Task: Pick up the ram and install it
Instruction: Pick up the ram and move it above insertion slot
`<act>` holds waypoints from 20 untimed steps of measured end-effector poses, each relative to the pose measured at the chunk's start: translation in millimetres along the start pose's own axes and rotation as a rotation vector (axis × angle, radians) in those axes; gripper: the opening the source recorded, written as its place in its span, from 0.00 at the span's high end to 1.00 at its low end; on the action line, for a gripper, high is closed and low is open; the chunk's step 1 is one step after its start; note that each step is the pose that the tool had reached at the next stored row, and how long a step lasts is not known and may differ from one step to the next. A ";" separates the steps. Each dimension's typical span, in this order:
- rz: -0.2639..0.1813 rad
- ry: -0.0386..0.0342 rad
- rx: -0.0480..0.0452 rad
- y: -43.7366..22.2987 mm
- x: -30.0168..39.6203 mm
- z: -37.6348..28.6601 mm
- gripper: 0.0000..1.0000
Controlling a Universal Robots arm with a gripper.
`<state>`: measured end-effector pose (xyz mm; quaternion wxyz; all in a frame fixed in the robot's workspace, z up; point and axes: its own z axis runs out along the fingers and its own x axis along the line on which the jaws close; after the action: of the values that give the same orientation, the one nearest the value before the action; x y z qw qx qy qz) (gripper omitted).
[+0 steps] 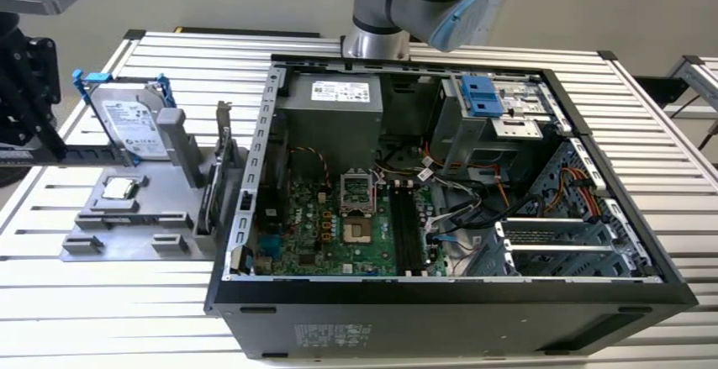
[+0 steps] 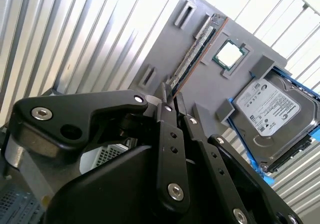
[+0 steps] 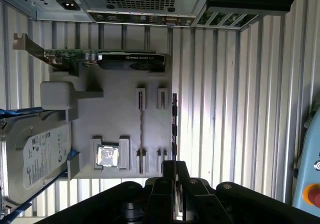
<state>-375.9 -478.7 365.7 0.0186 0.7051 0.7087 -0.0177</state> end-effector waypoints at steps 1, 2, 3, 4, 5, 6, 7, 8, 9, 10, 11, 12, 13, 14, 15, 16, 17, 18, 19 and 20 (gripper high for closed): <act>0.000 0.0000 0.0000 0.0 0.0 -1.1 1.00; 0.000 0.0000 0.0000 0.0 -0.1 -2.2 1.00; 0.000 0.0001 -0.0001 0.0 -0.2 -3.2 1.00; 0.000 0.0000 -0.0001 0.0 -0.2 -4.3 1.00; 0.000 0.0000 0.0000 0.0 -0.3 -5.3 1.00; 0.000 0.0000 0.0000 0.0 -0.3 -6.4 1.00; 0.001 0.0000 0.0000 0.0 -0.4 -7.4 1.00; 0.001 0.0000 0.0001 0.0 -0.4 -8.4 1.00; 0.001 0.0000 0.0000 0.0 -0.5 -9.5 1.00; 0.001 0.0000 0.0000 0.0 -0.5 -10.5 1.00; 0.001 0.0000 0.0000 0.0 -0.6 -11.6 1.00; 0.001 0.0000 0.0001 0.0 -0.6 -12.7 1.00; 0.001 0.0001 0.0000 0.0 -0.7 -13.6 1.00; 0.001 0.0000 0.0000 0.0 -0.7 -14.6 1.00; 0.001 0.0000 0.0001 0.0 -0.8 -15.6 1.00; 0.001 0.0000 0.0001 0.0 -0.9 -16.7 1.00; 0.002 0.0000 0.0000 0.0 -0.9 -17.6 1.00; 0.002 0.0001 0.0000 0.0 -0.9 -18.4 1.00; 0.002 0.0000 0.0001 0.0 -1.0 -19.4 1.00; 0.002 0.0000 0.0001 0.0 -1.0 -20.2 1.00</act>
<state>-375.9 -478.6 385.9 0.0186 0.7059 0.7079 -0.0177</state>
